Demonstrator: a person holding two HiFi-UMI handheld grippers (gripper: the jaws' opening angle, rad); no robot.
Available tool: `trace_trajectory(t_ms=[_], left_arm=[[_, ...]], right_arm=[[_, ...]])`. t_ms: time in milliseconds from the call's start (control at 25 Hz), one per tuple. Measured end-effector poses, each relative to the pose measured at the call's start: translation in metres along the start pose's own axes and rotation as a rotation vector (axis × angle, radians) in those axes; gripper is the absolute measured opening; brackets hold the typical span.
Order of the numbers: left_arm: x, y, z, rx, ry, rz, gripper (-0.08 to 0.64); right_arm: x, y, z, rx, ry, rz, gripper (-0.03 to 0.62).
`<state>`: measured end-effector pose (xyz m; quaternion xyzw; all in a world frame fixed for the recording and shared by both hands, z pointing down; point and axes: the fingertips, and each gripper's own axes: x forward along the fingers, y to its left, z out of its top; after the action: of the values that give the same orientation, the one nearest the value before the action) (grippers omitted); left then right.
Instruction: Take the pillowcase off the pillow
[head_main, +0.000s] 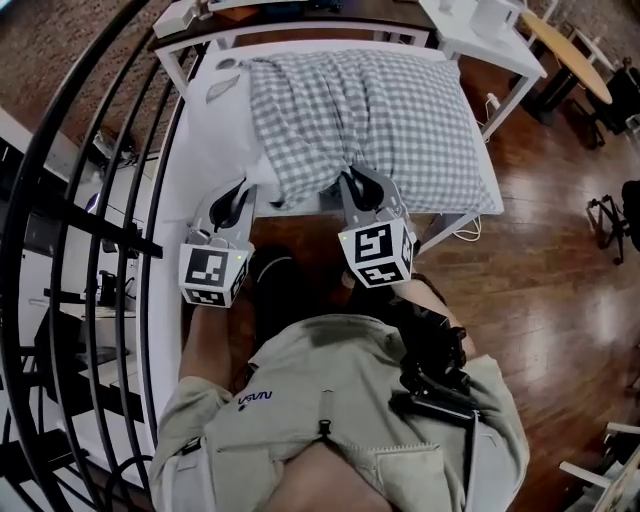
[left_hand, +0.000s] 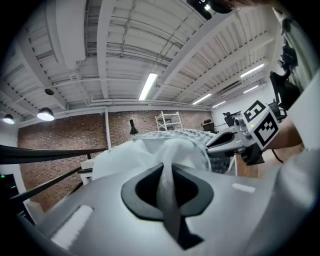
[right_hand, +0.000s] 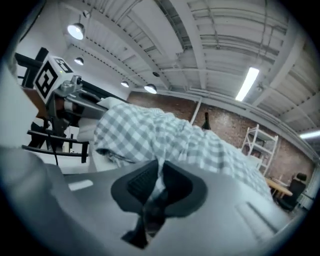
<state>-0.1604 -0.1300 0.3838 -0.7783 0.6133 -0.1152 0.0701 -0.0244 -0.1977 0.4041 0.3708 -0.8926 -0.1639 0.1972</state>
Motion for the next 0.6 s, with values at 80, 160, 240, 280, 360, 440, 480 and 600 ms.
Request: trace_trajectory(t_ms=[80, 160, 240, 280, 360, 440, 480, 600], left_arm=[[-0.003, 0.009, 0.003, -0.005, -0.007, 0.025, 0.015], [-0.004, 0.016, 0.006, -0.020, -0.017, 0.036, 0.015], [-0.004, 0.024, 0.007, -0.063, -0.027, 0.048, 0.014], [-0.005, 0.027, 0.008, -0.073, -0.027, 0.056, 0.015], [-0.008, 0.033, 0.008, -0.073, -0.020, 0.088, 0.014], [-0.014, 0.038, 0.001, -0.095, -0.004, 0.113, 0.014], [-0.015, 0.039, -0.006, -0.104, 0.011, 0.118, 0.014], [-0.008, 0.036, -0.041, -0.140, 0.068, 0.116, 0.014]], right_arm=[[-0.008, -0.022, 0.000, 0.022, -0.018, -0.051, 0.035], [-0.017, -0.041, 0.001, 0.026, -0.025, -0.107, 0.025], [-0.025, -0.056, -0.003, 0.014, -0.007, -0.147, 0.017], [-0.026, -0.062, -0.006, -0.003, 0.006, -0.164, 0.017], [-0.028, -0.079, -0.015, -0.038, 0.028, -0.217, 0.011], [-0.032, -0.103, -0.033, -0.009, 0.055, -0.254, 0.011], [-0.034, -0.115, -0.043, 0.000, 0.074, -0.270, 0.011], [-0.020, -0.130, -0.075, -0.009, 0.151, -0.277, 0.011]])
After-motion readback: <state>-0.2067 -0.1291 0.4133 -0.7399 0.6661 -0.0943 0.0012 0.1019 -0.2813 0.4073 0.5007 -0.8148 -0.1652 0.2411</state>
